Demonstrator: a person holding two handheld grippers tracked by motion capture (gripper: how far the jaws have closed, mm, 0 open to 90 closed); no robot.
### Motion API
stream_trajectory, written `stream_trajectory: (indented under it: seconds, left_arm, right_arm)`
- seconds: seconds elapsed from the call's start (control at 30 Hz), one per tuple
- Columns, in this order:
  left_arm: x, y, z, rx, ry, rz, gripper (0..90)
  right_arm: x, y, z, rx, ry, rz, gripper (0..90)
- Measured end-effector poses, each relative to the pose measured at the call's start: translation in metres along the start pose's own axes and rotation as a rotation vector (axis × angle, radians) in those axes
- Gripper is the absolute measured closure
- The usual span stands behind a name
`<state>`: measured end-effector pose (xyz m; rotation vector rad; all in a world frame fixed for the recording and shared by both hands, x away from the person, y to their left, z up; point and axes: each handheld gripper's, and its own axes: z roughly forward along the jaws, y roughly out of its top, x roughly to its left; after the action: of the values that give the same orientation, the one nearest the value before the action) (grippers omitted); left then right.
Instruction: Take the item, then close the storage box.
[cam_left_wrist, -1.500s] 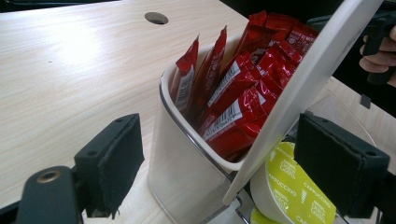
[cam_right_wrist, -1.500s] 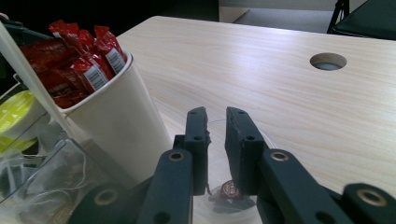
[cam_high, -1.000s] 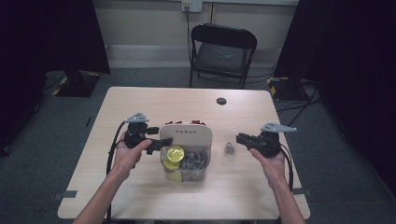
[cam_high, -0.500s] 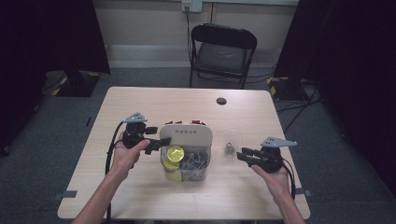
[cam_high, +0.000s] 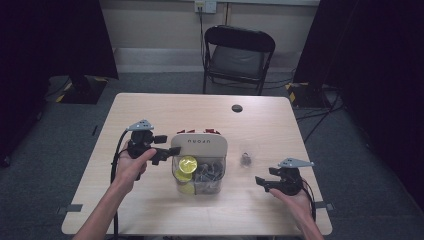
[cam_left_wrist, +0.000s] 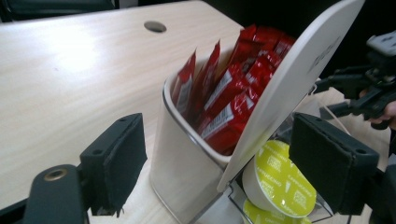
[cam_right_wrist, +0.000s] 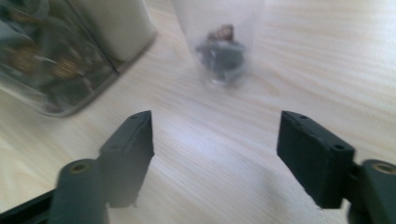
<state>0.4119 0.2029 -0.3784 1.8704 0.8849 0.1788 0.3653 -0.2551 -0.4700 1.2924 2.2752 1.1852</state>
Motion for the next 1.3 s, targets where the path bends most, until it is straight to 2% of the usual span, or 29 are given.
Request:
stream_trajectory:
  seconds: [0.2, 0.27, 0.4, 0.47, 0.67, 0.73, 0.87, 1.0, 1.17, 1.3]
  left_arm:
    - [0.002, 0.005, -0.014, -0.032, 0.015, -0.004, 18.5]
    - [0.005, 0.005, -0.017, -0.046, 0.017, -0.023, 18.5]
    - [0.009, 0.006, -0.023, -0.054, 0.034, -0.030, 18.5]
    - [0.012, 0.007, -0.024, -0.053, 0.046, -0.026, 18.6]
    - [0.021, 0.007, -0.029, -0.063, 0.067, -0.053, 18.5]
    - [0.024, 0.006, -0.029, -0.072, 0.067, -0.066, 18.5]
    - [0.029, 0.005, -0.025, -0.071, 0.077, -0.074, 18.5]
    - [0.029, 0.006, -0.020, -0.066, 0.102, -0.063, 18.2]
    - [0.029, 0.006, -0.011, -0.064, 0.096, -0.068, 17.4]
    - [0.030, 0.005, -0.004, -0.097, 0.088, -0.068, 17.3]
  right_arm:
    - [-0.006, -0.009, 0.012, 0.078, -0.057, -0.003, 19.4]
    - [-0.006, -0.011, 0.015, 0.107, -0.073, -0.009, 17.1]
    - [-0.005, -0.011, 0.018, 0.119, -0.081, -0.027, 15.5]
    - [-0.005, -0.012, 0.019, 0.116, -0.090, -0.031, 15.6]
    - [-0.003, -0.014, 0.020, 0.104, -0.116, -0.057, 15.2]
    - [-0.001, -0.015, 0.021, 0.104, -0.138, -0.068, 15.0]
    - [0.001, -0.016, 0.022, 0.100, -0.153, -0.081, 13.6]
    - [0.000, -0.019, 0.022, 0.070, -0.154, -0.079, 12.8]
    - [0.000, -0.021, 0.022, 0.053, -0.159, -0.080, 12.8]
    - [0.000, -0.021, 0.022, 0.052, -0.159, -0.079, 12.9]
